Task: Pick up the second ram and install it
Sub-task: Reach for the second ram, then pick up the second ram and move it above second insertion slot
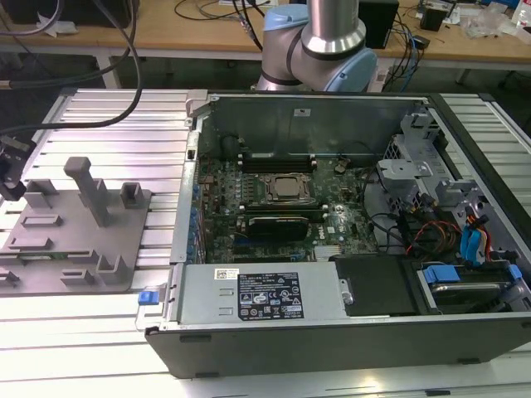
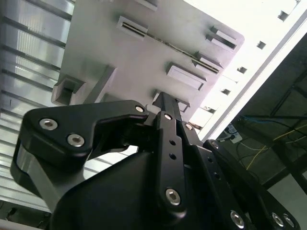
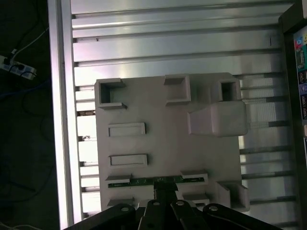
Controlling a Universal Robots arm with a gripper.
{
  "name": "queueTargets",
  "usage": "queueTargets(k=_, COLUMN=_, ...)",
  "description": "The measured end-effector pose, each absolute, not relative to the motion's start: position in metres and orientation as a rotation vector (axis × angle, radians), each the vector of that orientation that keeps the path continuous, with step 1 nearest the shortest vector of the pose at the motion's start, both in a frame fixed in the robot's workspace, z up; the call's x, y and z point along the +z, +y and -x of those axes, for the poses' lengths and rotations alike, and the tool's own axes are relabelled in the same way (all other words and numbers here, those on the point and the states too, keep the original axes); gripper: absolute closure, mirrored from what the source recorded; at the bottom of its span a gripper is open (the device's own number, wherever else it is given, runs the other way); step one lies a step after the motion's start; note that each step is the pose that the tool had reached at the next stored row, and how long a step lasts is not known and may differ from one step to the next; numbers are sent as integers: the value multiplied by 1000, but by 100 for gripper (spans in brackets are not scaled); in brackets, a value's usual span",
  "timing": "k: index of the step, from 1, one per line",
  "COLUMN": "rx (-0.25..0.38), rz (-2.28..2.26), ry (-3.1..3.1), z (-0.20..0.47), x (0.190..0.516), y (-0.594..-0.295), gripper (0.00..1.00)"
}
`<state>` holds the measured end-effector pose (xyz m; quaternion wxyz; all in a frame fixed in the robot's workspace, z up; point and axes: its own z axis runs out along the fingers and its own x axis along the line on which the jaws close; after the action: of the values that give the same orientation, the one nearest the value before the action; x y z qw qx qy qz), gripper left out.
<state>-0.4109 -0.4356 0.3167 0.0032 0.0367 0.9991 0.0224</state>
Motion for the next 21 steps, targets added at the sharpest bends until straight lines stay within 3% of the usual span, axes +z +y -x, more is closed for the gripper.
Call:
queueTargets(k=16, rx=70, rz=-98, ry=3133, z=411, x=316, y=-436, gripper=92)
queueTargets(k=21, rx=71, rz=101, ry=3136, z=411, x=315, y=-436, gripper=92)
